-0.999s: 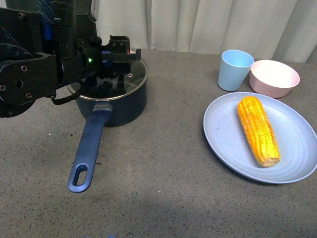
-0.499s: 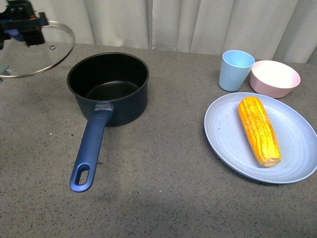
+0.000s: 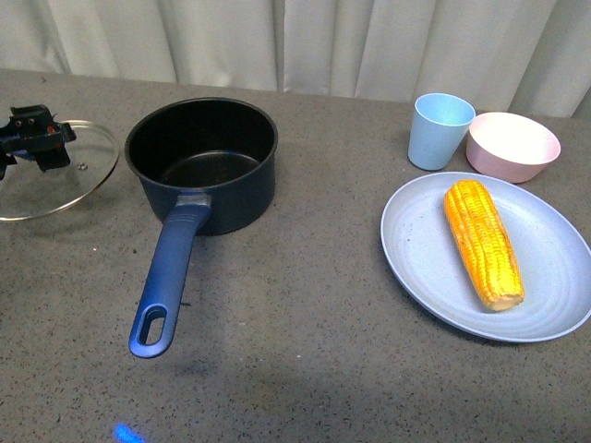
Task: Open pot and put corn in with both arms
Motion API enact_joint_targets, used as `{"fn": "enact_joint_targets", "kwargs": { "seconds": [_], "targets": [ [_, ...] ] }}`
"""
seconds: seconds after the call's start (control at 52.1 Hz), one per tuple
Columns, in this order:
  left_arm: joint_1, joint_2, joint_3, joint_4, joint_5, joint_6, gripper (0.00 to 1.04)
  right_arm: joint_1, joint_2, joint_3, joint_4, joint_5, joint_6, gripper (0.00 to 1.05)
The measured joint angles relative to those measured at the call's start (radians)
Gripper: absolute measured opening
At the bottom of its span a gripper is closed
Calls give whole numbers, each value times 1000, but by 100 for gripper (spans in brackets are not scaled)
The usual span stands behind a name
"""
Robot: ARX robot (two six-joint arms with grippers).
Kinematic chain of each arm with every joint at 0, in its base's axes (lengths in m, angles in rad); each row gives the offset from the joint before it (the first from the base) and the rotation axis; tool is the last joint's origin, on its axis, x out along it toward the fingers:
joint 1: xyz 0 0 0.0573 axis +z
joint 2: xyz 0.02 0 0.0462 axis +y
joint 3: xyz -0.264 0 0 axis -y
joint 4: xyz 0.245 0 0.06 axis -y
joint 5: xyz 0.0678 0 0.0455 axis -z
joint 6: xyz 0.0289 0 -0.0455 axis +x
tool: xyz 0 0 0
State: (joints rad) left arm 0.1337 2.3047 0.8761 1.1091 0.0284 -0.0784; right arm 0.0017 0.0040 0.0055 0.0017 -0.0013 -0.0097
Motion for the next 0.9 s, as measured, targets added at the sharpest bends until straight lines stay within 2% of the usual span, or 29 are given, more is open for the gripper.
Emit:
{"fn": "enact_joint_targets", "kwargs": {
  "seconds": [0.672, 0.903],
  "targets": [
    [-5, 110, 20, 37, -11, 63, 64, 0, 0, 0, 0, 0, 0, 95],
    [-5, 50, -30, 35, -35, 66, 96, 0, 0, 0, 0, 0, 0, 95]
  ]
}}
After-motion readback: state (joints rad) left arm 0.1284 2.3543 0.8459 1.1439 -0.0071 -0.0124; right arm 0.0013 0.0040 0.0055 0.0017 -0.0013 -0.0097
